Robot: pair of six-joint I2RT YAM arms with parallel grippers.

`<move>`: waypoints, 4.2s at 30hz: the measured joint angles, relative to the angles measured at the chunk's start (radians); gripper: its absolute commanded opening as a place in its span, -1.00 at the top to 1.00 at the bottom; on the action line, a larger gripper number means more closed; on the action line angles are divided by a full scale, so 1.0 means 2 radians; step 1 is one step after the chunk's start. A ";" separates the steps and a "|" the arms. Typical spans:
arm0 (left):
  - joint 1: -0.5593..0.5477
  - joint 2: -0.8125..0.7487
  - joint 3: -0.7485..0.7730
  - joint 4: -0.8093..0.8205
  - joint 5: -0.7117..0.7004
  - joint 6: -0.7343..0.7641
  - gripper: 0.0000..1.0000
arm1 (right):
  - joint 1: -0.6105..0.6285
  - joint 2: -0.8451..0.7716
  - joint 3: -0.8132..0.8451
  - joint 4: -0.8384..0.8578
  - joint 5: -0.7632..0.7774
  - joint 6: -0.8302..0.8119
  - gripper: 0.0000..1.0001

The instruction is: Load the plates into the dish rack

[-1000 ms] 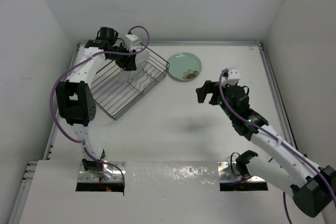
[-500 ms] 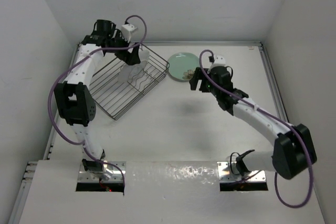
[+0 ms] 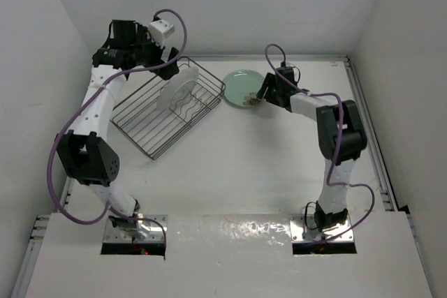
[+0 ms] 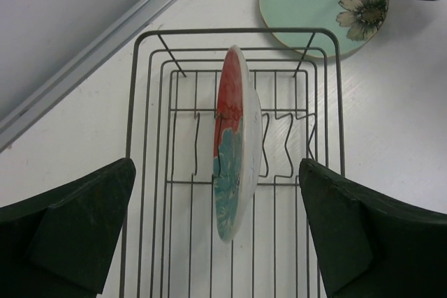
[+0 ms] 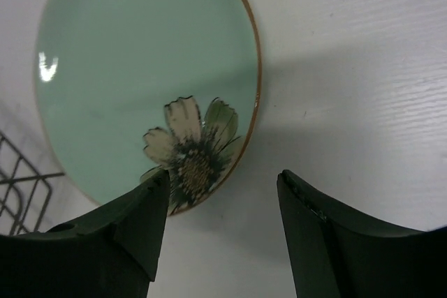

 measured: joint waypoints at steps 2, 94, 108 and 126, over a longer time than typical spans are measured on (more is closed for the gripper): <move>0.000 -0.017 -0.018 0.003 -0.001 0.000 -1.00 | -0.005 0.046 0.027 -0.005 -0.007 0.008 -0.22; -0.472 0.097 -0.204 0.194 -0.344 0.172 1.00 | -0.021 -0.408 -0.490 0.270 -0.077 0.257 0.25; -0.433 0.057 -0.065 0.034 -0.249 0.010 1.00 | -0.015 -0.589 -0.392 0.073 -0.056 0.038 -0.80; -0.300 -0.074 -0.014 -0.063 -0.178 -0.009 1.00 | -0.014 -0.629 -0.356 -0.009 -0.040 -0.009 -0.82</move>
